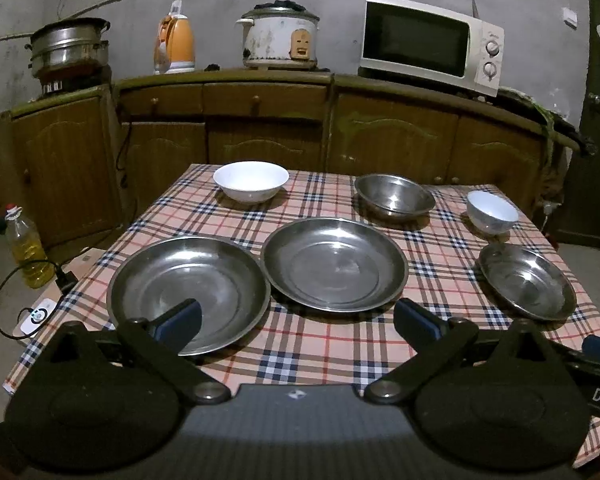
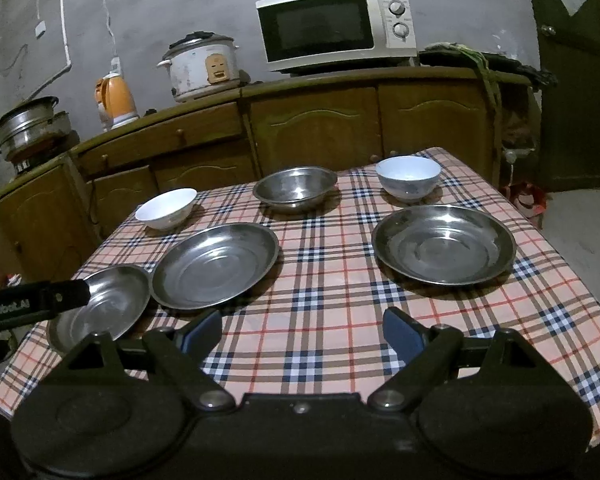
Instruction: Organize plates and bowls
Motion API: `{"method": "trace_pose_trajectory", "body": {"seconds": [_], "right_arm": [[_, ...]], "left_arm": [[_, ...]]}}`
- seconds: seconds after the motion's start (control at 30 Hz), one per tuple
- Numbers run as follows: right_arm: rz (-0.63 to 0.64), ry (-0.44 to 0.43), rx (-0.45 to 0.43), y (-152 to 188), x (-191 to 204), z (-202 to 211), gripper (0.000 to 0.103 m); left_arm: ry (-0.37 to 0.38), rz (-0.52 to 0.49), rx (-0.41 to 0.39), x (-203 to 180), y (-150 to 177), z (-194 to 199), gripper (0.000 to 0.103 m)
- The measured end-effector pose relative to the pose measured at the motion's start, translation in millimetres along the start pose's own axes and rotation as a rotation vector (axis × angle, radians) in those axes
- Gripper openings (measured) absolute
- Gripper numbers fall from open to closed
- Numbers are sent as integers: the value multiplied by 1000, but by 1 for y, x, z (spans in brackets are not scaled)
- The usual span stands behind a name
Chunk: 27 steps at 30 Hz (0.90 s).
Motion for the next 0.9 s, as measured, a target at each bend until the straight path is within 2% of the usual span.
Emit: {"method": "trace_pose_trajectory", "body": {"seconds": [0.9], "right_arm": [[15,11,19,3,3,-25,103]], "left_arm": [[-23,11,44,17,5,-29,103]]}}
Point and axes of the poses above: each gripper's, at about its wrist camera, not at the fingertips, and z roughly against the way its jaws point, x to its left, y to its underside, the point moved 5 cm from there along -z, roughly the way its jaws point, and after that the axes turned 7 degrees about -x, right-handed, at the moved point
